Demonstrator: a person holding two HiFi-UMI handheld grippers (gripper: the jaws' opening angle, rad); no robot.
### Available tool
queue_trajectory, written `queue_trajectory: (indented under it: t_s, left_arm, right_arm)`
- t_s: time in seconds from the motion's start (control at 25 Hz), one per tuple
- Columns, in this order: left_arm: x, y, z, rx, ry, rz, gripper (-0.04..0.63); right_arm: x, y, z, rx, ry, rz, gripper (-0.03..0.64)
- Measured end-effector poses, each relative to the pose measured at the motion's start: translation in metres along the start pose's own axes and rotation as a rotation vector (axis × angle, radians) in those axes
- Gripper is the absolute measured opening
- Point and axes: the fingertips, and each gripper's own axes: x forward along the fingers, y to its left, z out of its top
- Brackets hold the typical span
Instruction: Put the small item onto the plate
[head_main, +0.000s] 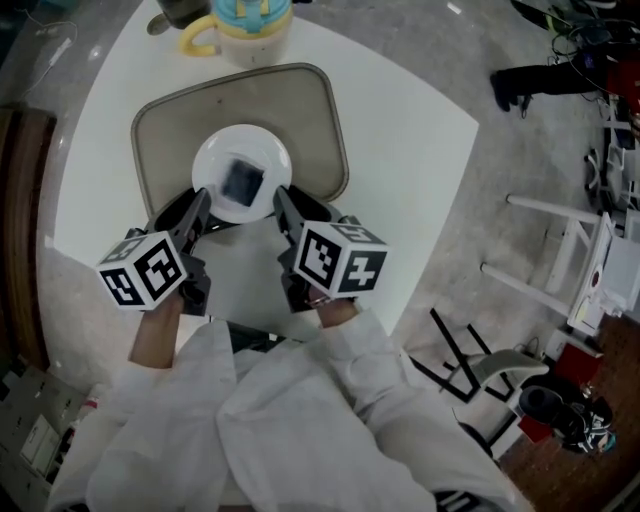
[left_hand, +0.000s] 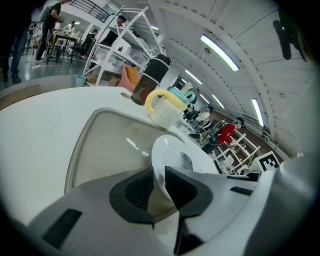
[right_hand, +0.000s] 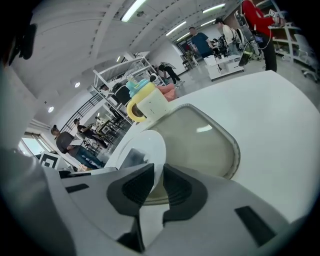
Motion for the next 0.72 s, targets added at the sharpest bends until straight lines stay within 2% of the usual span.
queue_trajectory:
  t_s: [0.72]
  left_arm:
    - [0.025,0.028,0.013,-0.005,0.062,0.018,0.077]
  right_arm:
    - [0.039,-0.004,0.013,0.002,0.060,-0.023,0.060]
